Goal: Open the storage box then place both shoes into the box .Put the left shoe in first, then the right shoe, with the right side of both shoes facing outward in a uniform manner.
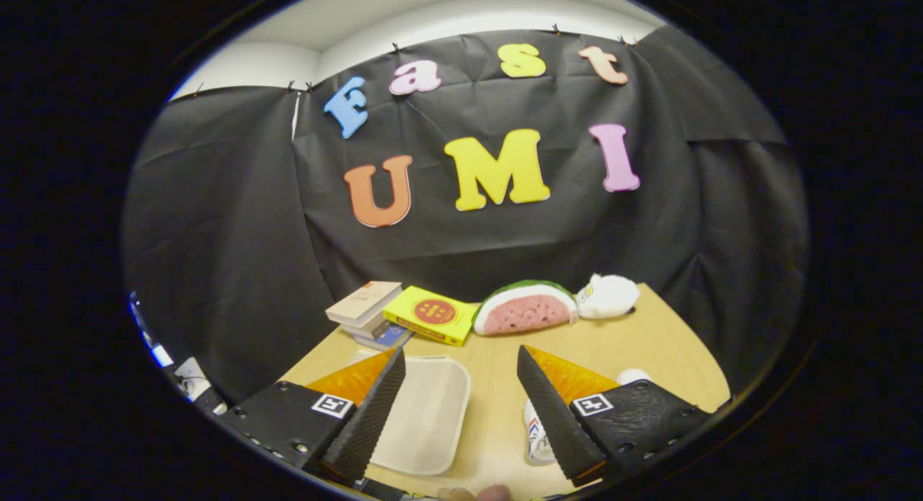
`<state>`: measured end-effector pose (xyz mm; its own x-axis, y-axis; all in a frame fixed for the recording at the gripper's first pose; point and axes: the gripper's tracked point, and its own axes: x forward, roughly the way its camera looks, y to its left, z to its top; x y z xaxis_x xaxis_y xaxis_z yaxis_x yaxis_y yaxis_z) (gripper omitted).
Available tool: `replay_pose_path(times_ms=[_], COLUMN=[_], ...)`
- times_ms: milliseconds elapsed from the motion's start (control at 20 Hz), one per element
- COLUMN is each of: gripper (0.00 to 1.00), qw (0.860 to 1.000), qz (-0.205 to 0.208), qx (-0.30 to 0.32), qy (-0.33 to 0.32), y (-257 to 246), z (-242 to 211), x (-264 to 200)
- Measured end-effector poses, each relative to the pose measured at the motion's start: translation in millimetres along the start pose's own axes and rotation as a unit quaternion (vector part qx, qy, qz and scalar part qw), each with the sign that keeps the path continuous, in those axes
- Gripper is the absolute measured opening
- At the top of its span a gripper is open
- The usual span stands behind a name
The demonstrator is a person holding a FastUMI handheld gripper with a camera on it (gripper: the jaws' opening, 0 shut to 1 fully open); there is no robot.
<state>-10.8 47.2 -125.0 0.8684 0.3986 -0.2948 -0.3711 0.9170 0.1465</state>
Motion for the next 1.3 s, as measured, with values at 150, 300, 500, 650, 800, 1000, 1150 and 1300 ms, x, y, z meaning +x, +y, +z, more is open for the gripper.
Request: replay_pose_path(times_ms=[150, 300, 500, 650, 800, 1000, 1150, 1300], gripper=[0.95, 0.95, 0.95, 0.95, 0.95, 0.95, 0.95, 0.94], qw=[0.999, 0.993, 0.978, 0.967, 0.954, 0.932, 0.912, 0.906], qz=[0.027, 0.057, 0.115, 0.129, 0.146, 0.157, 0.174, 0.173], qx=[0.019, 0.047, 0.081, 0.117, 0.149, 0.213, 0.258, 0.279], qy=[0.042, 0.088, 0.155, 0.186, 0.216, 0.249, 0.266, 0.269], y=[-7.3, -8.0, 11.0, 13.3, 20.3, 22.2, 31.1, 31.9], z=[-34.3, -70.1, -112.2, -129.5, -142.5, -154.5, -154.9, -150.1], x=[16.6, 30.3, 49.9, 61.0, 70.5, 81.9, 86.5, 86.5])
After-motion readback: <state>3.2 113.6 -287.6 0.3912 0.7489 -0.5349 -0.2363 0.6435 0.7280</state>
